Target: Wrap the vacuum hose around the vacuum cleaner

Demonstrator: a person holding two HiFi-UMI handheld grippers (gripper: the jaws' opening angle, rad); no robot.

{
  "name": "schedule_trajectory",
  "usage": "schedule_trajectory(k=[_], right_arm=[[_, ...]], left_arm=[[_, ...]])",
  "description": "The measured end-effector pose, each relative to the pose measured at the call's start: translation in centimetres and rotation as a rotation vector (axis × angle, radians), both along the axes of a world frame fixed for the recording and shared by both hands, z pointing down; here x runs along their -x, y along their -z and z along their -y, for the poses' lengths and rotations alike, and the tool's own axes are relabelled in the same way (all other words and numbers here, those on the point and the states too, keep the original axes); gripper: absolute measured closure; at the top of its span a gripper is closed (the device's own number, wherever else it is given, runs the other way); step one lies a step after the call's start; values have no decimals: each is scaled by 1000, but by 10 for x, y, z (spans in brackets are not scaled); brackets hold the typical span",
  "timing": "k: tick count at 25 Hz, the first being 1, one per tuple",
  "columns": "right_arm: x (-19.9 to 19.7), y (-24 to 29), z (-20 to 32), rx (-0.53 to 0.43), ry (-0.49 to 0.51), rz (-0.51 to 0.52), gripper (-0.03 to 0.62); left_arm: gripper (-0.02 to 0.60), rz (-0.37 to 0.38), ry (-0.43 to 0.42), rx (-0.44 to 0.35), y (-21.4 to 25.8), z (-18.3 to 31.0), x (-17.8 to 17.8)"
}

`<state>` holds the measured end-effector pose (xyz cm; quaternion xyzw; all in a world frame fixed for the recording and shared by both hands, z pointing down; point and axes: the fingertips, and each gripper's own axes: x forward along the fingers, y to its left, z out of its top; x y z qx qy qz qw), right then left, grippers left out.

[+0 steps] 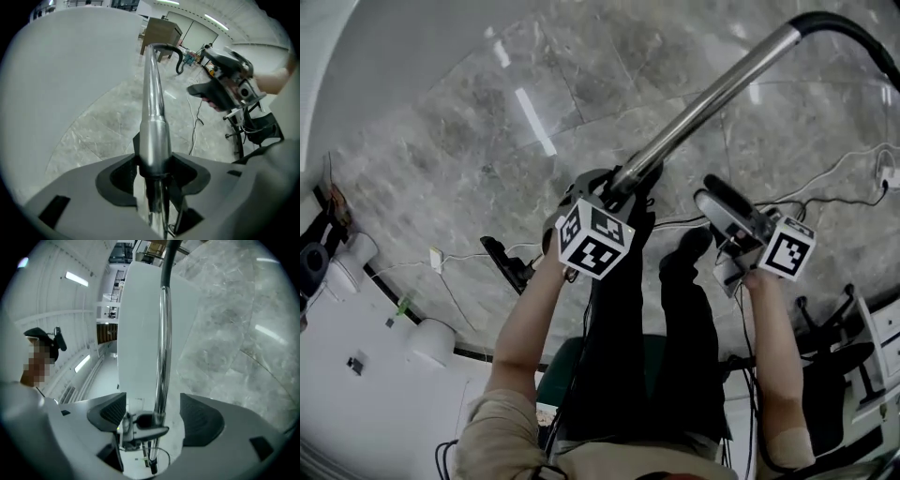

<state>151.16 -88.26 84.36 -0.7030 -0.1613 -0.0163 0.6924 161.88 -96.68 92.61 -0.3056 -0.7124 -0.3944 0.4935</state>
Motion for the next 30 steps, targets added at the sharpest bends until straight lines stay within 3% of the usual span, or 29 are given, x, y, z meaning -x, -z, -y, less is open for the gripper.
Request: schedule_trajectory(k=[3, 9, 12, 13, 19, 23, 30], right_arm=[[-25, 16, -48, 16, -52, -86, 203], [-46, 75, -108, 64, -158, -147, 211], [-41, 108, -119, 108, -223, -120, 497], [-37, 118, -120, 120, -245, -104, 497], [1, 209, -133, 191, -416, -81, 502], [25, 271, -130, 263, -488, -20, 502], [55, 364, -125, 360, -592, 5, 502]], left_arm=[[367, -61, -33, 86, 38, -12, 6], [364, -169, -156, 242, 114, -29, 15], [360, -218, -223, 329, 151, -40, 15], [360, -226, -241, 355, 163, -44, 15], [354, -158, -372, 559, 243, -68, 36], [310, -59, -438, 539, 293, -62, 62], [295, -17, -476, 612, 367, -54, 103]])
